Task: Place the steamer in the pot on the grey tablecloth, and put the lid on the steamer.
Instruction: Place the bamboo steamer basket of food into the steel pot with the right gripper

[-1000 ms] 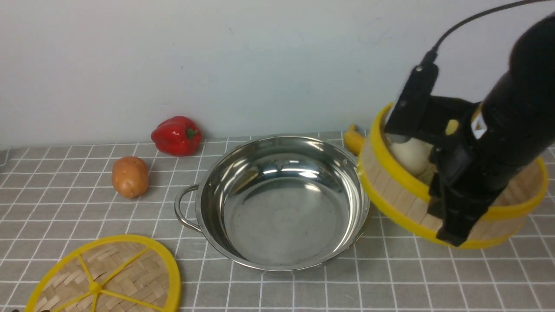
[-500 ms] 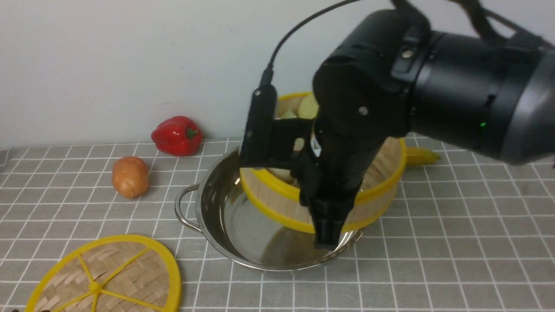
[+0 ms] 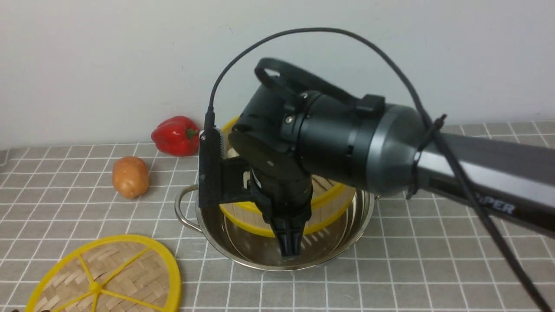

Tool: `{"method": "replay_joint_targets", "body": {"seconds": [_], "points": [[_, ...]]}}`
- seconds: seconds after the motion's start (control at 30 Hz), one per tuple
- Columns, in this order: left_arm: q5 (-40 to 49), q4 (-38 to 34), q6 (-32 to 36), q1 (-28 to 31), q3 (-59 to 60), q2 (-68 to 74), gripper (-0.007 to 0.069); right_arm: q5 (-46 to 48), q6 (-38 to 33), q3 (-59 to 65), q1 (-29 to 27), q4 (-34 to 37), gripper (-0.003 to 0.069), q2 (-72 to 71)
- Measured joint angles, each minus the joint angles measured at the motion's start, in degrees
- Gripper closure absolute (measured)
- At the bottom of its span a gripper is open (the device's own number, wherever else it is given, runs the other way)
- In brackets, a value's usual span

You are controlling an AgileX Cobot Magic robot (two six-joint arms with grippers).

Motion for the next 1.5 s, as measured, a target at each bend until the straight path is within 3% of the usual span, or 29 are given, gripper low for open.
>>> {"method": "replay_joint_targets", "body": {"seconds": [1.1,1.17,1.37,1.5], "points": [[0.0,0.0,0.0,0.0,0.0,0.0,0.0382,-0.7,0.7,-0.5,-2.4,8.7,0.0542,6.1],[0.0,0.0,0.0,0.0,0.0,0.0,0.0382,-0.8,0.9,-0.5,-2.4,9.1,0.0521,6.1],[0.0,0.0,0.0,0.0,0.0,0.0,0.0382,-1.4,1.1,-1.8,-2.4,8.5,0.0324,6.1],[0.0,0.0,0.0,0.0,0.0,0.0,0.0382,-1.5,1.2,-5.0,-2.4,8.2,0.0257,6.1]]}}
